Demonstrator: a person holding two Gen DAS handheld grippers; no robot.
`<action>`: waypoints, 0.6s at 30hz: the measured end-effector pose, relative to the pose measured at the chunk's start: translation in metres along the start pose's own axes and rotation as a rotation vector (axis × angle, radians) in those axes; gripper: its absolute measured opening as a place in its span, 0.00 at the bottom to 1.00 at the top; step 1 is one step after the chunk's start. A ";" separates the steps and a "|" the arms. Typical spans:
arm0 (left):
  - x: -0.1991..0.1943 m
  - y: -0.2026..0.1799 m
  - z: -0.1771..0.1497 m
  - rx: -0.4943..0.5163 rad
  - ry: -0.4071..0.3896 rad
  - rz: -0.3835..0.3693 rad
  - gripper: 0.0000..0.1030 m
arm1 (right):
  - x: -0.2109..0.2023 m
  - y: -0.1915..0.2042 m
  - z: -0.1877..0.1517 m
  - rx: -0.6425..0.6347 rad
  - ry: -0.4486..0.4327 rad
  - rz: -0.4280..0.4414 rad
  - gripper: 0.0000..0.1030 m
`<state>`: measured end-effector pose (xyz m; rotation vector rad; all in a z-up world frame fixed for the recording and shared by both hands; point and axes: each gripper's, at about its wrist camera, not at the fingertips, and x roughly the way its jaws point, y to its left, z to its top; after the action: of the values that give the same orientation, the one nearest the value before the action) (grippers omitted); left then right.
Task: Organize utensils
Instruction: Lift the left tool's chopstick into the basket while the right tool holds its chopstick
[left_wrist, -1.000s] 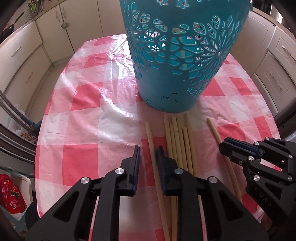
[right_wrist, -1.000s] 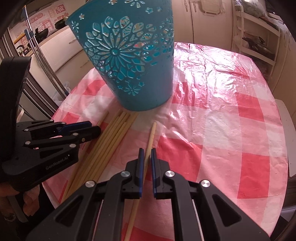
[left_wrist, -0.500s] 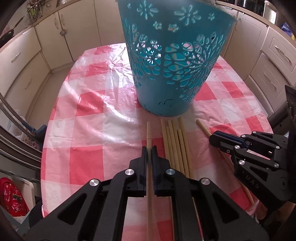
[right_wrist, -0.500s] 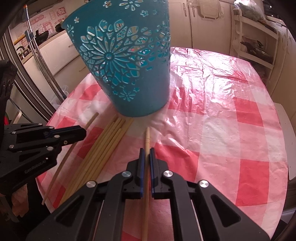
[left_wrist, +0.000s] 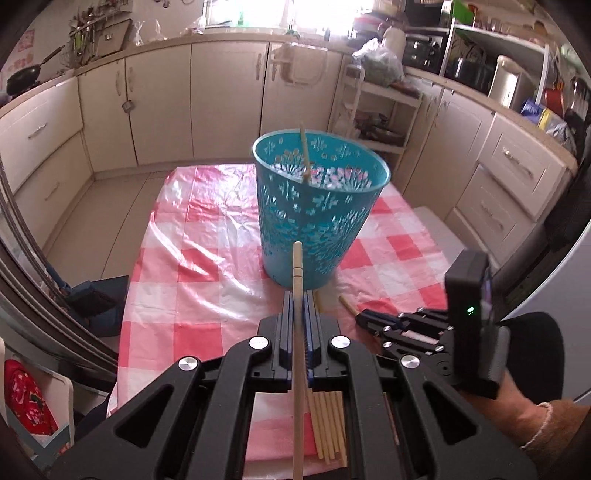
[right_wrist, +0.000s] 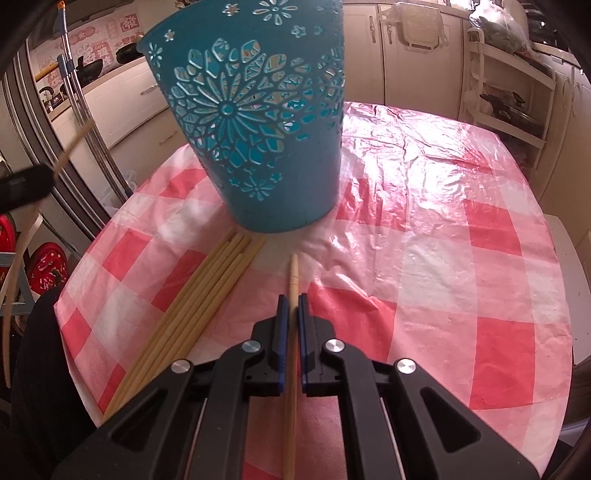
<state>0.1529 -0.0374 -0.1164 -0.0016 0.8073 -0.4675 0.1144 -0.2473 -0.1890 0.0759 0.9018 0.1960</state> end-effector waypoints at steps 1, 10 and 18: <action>-0.009 0.002 0.004 -0.010 -0.022 -0.017 0.05 | 0.000 -0.001 0.000 0.005 -0.002 0.004 0.04; -0.086 0.001 0.061 -0.078 -0.263 -0.112 0.05 | 0.000 -0.006 0.000 0.011 -0.008 0.010 0.04; -0.088 -0.018 0.103 -0.088 -0.455 -0.099 0.05 | -0.001 -0.009 0.000 0.026 -0.011 0.023 0.04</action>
<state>0.1648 -0.0361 0.0197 -0.2236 0.3806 -0.5005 0.1148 -0.2558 -0.1899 0.1119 0.8934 0.2052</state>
